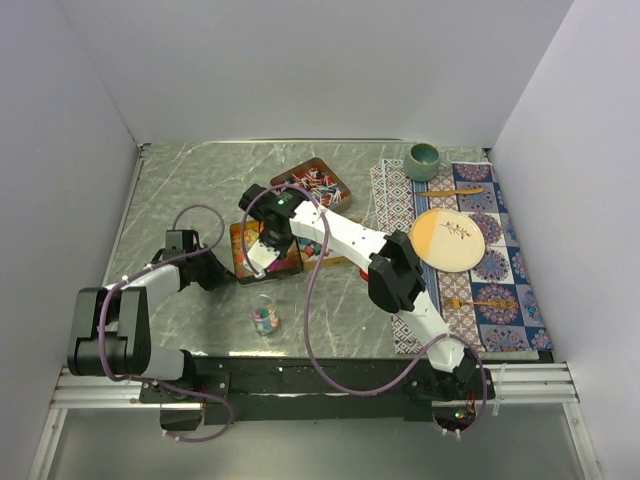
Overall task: Pack the candies
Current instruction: Scoop the fake candies from the storage box, then place the fake candies in the packing bottle.
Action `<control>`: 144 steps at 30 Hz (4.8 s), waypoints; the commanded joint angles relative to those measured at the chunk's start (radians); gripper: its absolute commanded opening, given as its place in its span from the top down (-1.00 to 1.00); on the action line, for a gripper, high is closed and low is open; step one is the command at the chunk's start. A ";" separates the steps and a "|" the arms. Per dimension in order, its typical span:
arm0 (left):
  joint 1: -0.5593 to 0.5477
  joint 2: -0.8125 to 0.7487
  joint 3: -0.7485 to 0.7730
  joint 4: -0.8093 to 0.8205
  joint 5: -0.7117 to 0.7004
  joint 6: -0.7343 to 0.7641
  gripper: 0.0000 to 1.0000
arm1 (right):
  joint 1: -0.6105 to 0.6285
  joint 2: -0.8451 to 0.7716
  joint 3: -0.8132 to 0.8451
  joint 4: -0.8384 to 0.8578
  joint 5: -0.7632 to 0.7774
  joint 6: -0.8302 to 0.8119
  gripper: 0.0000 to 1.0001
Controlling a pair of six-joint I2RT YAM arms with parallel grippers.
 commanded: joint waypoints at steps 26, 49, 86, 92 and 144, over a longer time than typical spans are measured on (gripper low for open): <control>-0.074 0.043 0.079 0.035 0.022 0.031 0.99 | -0.013 0.102 0.116 -0.014 -0.418 0.365 1.00; -0.015 -0.038 0.122 -0.074 0.208 0.273 0.99 | -0.216 -0.010 0.044 -0.098 -0.777 0.302 1.00; 0.205 -0.258 0.313 -0.278 0.027 0.548 -0.93 | -0.193 -0.444 -0.143 -0.273 -0.597 0.468 1.00; 0.238 -0.365 0.292 -0.273 0.013 0.512 -0.93 | -0.119 -0.488 -0.223 -0.296 -0.489 0.492 1.00; 0.362 -0.655 0.151 -0.179 0.085 0.405 -0.93 | 0.261 -0.488 -0.260 -0.311 0.236 0.558 1.00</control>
